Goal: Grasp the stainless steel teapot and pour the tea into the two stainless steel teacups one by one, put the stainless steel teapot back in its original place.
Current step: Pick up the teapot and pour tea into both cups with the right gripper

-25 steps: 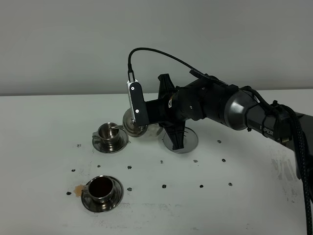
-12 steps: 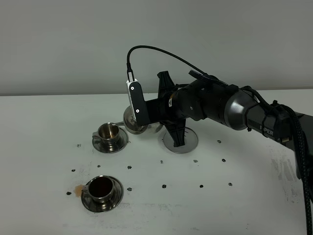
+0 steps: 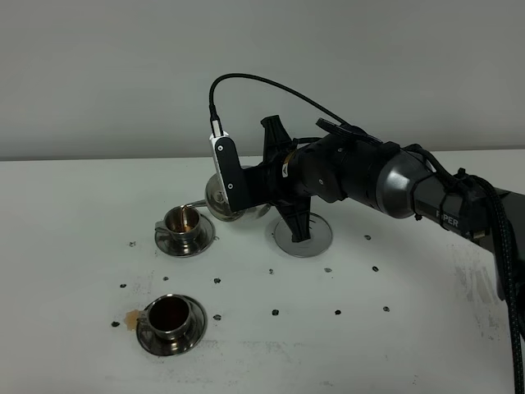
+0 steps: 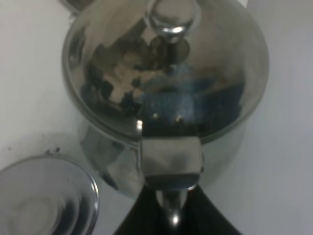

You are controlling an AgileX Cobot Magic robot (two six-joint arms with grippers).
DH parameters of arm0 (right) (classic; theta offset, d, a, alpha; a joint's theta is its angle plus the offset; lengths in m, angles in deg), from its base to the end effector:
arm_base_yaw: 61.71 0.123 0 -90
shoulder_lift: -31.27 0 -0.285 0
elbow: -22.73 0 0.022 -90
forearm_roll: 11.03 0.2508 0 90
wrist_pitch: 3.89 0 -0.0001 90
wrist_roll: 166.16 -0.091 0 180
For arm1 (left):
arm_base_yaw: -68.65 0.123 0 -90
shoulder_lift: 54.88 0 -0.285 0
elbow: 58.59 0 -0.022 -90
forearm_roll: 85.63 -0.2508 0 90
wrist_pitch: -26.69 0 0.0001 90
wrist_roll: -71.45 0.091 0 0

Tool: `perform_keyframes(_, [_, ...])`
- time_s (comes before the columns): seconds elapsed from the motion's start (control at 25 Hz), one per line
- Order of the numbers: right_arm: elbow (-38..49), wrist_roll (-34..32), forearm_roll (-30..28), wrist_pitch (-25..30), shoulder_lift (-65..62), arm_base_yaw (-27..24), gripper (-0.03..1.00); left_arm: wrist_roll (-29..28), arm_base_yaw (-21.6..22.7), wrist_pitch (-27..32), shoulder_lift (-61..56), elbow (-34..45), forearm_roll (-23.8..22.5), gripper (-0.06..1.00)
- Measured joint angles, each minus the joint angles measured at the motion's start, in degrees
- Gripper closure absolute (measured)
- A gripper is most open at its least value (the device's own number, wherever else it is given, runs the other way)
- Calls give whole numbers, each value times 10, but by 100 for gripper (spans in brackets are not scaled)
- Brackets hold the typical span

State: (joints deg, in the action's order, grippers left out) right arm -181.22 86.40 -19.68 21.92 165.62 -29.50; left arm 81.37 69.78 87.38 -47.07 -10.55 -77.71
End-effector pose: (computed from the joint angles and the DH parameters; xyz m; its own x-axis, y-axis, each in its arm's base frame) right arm 0.4305 0.2641 0.1947 0.3845 -0.9205 -0.0700 -0.6822 -0.2322 -0.6933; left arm -0.0060 -0.0111 0.2806 -0.4314 0.0957 -0.8971 0.1341 0.9901 0.0411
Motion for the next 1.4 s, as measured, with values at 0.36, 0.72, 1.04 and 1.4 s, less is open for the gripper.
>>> perform_keyframes(0.36, [0,4,-14,-2,0,0,88,0,0,0,0,0,0,46])
perform_keyframes(0.72, [0,14,-30,-4,11,2,88,0,0,0,0,0,0,46])
perform_keyframes(1.04, [0,15,-64,-8,15,5,88,0,0,0,0,0,0,46])
perform_keyframes(1.4, [-5,13,-86,-22,15,5,88,0,0,0,0,0,0,46])
